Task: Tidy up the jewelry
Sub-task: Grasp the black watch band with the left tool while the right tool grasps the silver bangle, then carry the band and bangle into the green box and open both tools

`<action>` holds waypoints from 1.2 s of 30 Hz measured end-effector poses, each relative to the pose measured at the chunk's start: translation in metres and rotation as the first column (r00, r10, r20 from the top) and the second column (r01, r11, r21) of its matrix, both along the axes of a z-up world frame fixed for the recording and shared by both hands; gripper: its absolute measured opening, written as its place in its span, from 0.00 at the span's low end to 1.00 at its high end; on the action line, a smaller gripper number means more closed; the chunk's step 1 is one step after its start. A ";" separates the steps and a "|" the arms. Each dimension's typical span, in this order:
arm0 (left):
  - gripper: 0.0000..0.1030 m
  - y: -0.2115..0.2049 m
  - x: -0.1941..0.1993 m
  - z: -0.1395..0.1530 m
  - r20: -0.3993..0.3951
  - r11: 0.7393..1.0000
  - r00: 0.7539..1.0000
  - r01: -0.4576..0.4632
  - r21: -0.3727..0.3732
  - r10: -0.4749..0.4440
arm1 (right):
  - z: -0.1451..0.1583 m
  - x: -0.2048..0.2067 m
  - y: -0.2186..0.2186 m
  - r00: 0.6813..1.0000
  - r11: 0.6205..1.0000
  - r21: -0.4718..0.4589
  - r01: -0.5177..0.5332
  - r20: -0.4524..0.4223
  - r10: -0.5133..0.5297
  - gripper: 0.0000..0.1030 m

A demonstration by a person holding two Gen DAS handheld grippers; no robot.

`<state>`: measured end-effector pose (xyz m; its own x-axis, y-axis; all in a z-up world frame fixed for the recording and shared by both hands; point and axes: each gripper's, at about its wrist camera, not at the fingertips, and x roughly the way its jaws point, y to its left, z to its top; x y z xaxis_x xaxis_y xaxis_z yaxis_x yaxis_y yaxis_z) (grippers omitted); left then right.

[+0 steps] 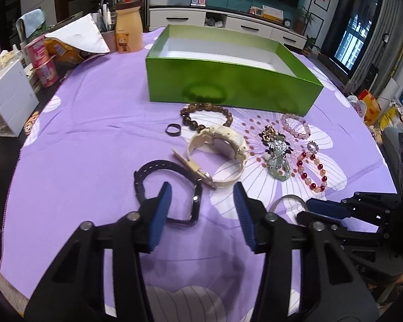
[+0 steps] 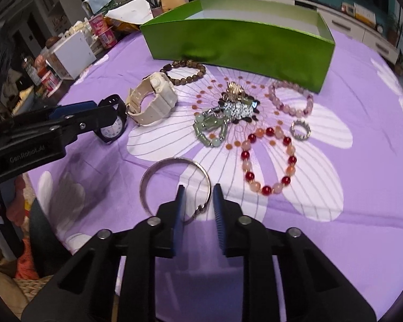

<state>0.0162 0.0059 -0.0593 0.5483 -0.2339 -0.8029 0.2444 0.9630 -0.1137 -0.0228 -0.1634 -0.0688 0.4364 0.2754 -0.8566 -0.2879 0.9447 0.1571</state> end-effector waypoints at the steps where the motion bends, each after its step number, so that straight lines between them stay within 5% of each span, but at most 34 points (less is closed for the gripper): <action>1: 0.40 -0.001 0.002 -0.001 -0.005 1.000 1.000 0.004 0.001 -0.004 | 0.000 0.002 0.001 1.000 1.000 -0.013 0.004 0.006 -0.004 0.14; 5: 0.29 -0.004 0.007 -0.008 -0.037 1.000 0.999 0.019 0.014 -0.018 | -0.001 0.007 0.005 0.999 0.998 -0.053 0.017 0.030 -0.015 0.05; 13: 0.08 -0.001 0.009 -0.019 -0.083 1.000 0.997 0.002 0.006 -0.002 | -0.002 0.008 0.004 0.998 0.998 -0.063 0.007 0.061 -0.003 0.02; 27: 0.07 0.002 0.001 0.028 0.026 0.998 1.000 0.013 -0.055 -0.012 | 0.047 0.011 -0.020 0.981 0.998 -0.035 0.058 0.188 -0.051 0.02; 36: 0.07 -0.017 0.052 0.072 0.133 0.998 0.990 0.042 -0.052 -0.035 | 0.085 0.056 -0.051 0.942 0.989 -0.019 0.144 0.310 -0.131 0.03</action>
